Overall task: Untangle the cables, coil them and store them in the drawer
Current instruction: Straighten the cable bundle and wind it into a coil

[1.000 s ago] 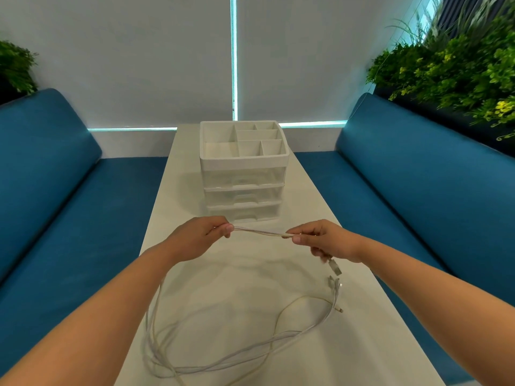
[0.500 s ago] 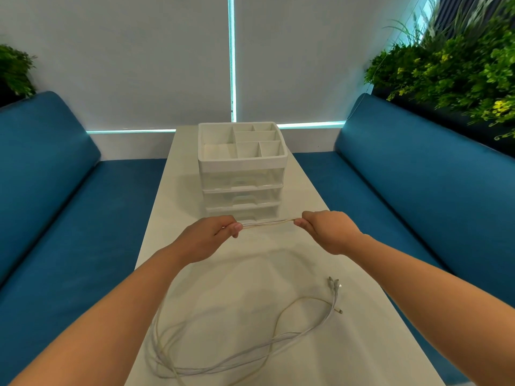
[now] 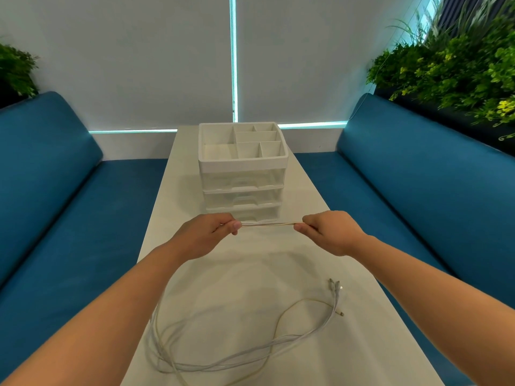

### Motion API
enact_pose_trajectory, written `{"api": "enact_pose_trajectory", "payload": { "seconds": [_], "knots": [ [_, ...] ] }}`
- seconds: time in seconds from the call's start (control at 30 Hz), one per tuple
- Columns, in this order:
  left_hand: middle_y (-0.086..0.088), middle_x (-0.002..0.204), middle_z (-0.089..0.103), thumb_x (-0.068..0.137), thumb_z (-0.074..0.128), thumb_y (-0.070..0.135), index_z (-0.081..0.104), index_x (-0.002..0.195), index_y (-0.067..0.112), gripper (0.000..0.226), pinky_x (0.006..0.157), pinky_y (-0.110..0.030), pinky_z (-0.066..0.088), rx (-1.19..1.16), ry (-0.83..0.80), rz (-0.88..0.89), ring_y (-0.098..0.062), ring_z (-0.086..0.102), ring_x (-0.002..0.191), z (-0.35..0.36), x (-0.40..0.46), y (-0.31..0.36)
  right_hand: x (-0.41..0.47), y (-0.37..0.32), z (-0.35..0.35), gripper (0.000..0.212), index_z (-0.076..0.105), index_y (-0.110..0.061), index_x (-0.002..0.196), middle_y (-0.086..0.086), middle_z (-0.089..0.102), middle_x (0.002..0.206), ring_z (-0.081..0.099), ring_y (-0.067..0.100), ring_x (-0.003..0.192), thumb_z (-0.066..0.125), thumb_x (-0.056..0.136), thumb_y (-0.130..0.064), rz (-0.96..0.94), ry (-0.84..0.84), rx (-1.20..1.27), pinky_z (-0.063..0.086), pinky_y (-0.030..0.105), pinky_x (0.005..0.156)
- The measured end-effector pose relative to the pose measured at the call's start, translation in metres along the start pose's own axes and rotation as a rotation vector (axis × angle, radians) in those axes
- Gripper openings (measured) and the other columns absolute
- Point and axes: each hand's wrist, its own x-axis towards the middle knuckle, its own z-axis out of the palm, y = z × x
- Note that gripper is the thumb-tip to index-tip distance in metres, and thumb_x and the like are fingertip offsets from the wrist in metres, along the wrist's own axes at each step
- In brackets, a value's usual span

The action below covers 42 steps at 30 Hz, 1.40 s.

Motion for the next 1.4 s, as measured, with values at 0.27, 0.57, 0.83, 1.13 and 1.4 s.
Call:
{"api": "enact_pose_trajectory", "payload": {
  "seconds": [0.27,0.57,0.83,1.13,1.4],
  "knots": [
    [0.012,0.098,0.065,0.099,0.035,0.057,0.06,0.1,0.036,0.033,0.085,-0.037,0.047,-0.02,-0.053,-0.095,-0.012,0.057,0.092,-0.004,-0.004,0.001,-0.001,0.008,0.015,0.027,0.052,-0.017,0.097,0.001,0.052,0.097,0.047,0.017,0.088,0.028,0.104,-0.027,-0.092,-0.088,0.152,0.038,0.028,0.079],
    [-0.002,0.074,0.042,0.101,0.034,0.012,0.043,0.106,0.007,0.012,0.057,-0.028,0.029,-0.165,-0.088,-0.128,-0.015,0.034,0.063,0.013,0.008,-0.001,-0.002,0.019,0.042,0.02,0.049,-0.019,0.116,-0.005,0.056,0.094,0.052,0.02,0.081,0.034,0.104,-0.023,0.103,-0.009,0.371,0.041,0.028,0.068],
    [-0.017,0.108,0.058,0.099,0.033,0.0,0.047,0.11,0.006,0.018,0.062,-0.025,0.037,-0.088,-0.06,-0.13,-0.033,0.053,0.089,0.042,0.02,-0.015,0.003,0.023,0.078,0.012,0.06,-0.015,0.1,0.003,0.062,0.101,0.057,0.022,0.091,0.049,0.097,-0.012,0.205,-0.038,0.425,0.044,0.026,0.074],
    [-0.017,0.109,0.059,0.1,0.033,0.0,0.048,0.113,0.004,0.02,0.063,-0.025,0.037,-0.066,-0.047,-0.096,-0.037,0.055,0.094,0.066,0.022,-0.027,-0.044,-0.008,0.117,0.064,0.038,-0.02,0.145,0.006,0.038,0.149,0.035,0.027,0.134,0.062,0.087,-0.03,-0.037,0.049,0.172,0.027,0.04,0.112],
    [-0.009,0.103,0.058,0.099,0.034,-0.001,0.049,0.114,0.004,0.021,0.069,-0.03,0.039,-0.078,-0.07,-0.085,-0.034,0.054,0.095,0.085,0.013,-0.035,-0.079,-0.052,0.126,0.08,0.044,-0.018,0.139,0.005,0.039,0.139,0.037,0.022,0.124,0.072,0.07,-0.048,-0.459,-0.456,0.197,0.038,0.035,0.102]
  ]
}}
